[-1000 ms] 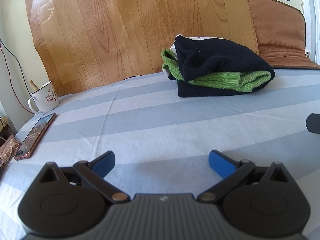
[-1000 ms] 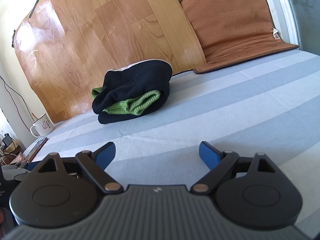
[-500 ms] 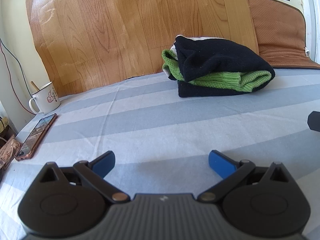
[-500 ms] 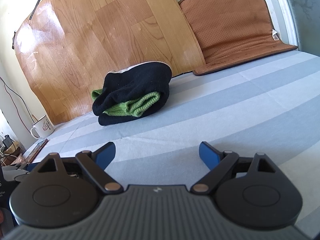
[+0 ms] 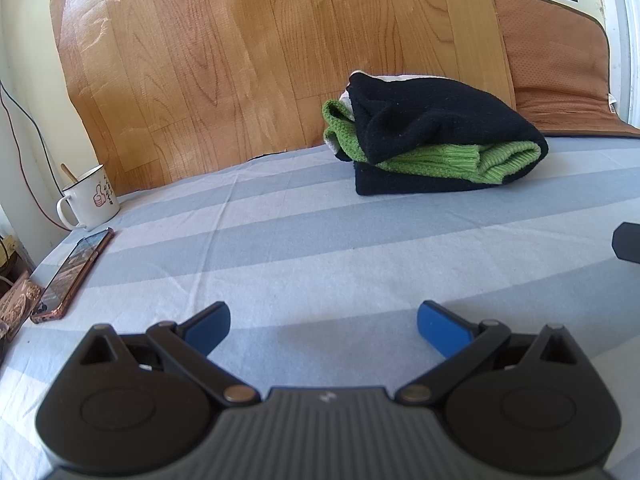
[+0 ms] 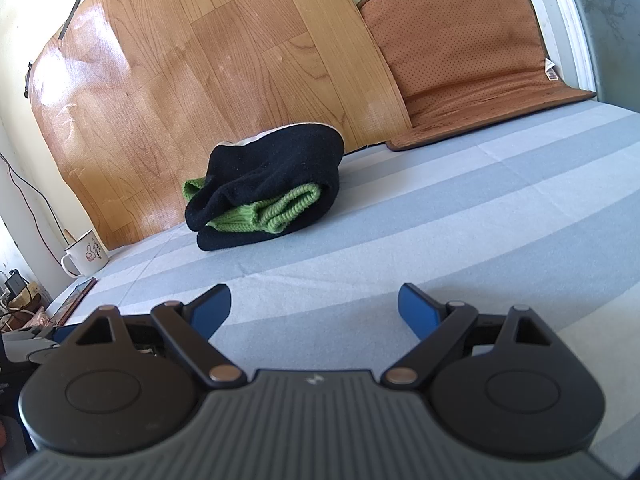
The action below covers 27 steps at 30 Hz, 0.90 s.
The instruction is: Fold small clothes
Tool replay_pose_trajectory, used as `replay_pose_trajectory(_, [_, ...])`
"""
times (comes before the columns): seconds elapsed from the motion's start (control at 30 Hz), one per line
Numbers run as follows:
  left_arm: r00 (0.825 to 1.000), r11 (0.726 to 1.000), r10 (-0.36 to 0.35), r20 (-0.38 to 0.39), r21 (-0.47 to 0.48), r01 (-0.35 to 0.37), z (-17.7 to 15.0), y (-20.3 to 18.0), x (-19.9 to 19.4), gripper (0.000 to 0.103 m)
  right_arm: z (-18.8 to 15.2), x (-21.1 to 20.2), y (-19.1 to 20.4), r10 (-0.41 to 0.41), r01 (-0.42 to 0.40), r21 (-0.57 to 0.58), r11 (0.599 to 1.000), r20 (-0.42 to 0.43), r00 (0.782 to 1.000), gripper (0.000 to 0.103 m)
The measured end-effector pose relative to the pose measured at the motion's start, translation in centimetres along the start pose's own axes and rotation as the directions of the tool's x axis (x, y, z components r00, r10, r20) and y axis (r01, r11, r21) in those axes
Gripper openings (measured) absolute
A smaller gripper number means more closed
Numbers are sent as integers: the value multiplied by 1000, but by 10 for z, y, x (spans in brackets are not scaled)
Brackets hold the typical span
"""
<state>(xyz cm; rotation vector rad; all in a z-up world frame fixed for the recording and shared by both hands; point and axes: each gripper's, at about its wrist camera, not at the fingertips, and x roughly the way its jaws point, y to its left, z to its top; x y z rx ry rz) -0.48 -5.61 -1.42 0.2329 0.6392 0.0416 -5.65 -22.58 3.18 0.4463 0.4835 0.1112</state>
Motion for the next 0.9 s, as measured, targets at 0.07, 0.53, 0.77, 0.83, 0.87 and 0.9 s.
replay_pose_trajectory(0.07, [1000, 1000, 0, 0, 0, 0, 0, 0, 0, 103, 0, 0, 0, 0, 0, 0, 1000, 0, 1000, 92])
replay_pose_trajectory(0.53, [1000, 1000, -9, 12, 5, 8, 0, -1, -2, 103, 0, 0, 0, 1, -1, 0, 1000, 0, 1000, 92])
replay_pose_trajectory(0.77, [999, 1000, -30, 24, 7, 30, 0, 1, -3, 103, 0, 0, 0, 1, -1, -1, 1000, -1, 1000, 92])
replay_pose_trajectory(0.83, [999, 999, -43, 31, 5, 43, 0, 2, -4, 103, 0, 0, 0, 0, 0, -1, 1000, 0, 1000, 92])
replay_pose_trajectory(0.87, [998, 999, -48, 30, 5, 48, 0, 2, -4, 103, 0, 0, 0, 1, -1, -1, 1000, 0, 1000, 92])
replay_pose_trajectory(0.9, [998, 998, -55, 29, 5, 55, 0, 2, -4, 103, 0, 0, 0, 1, -1, -2, 1000, 0, 1000, 92])
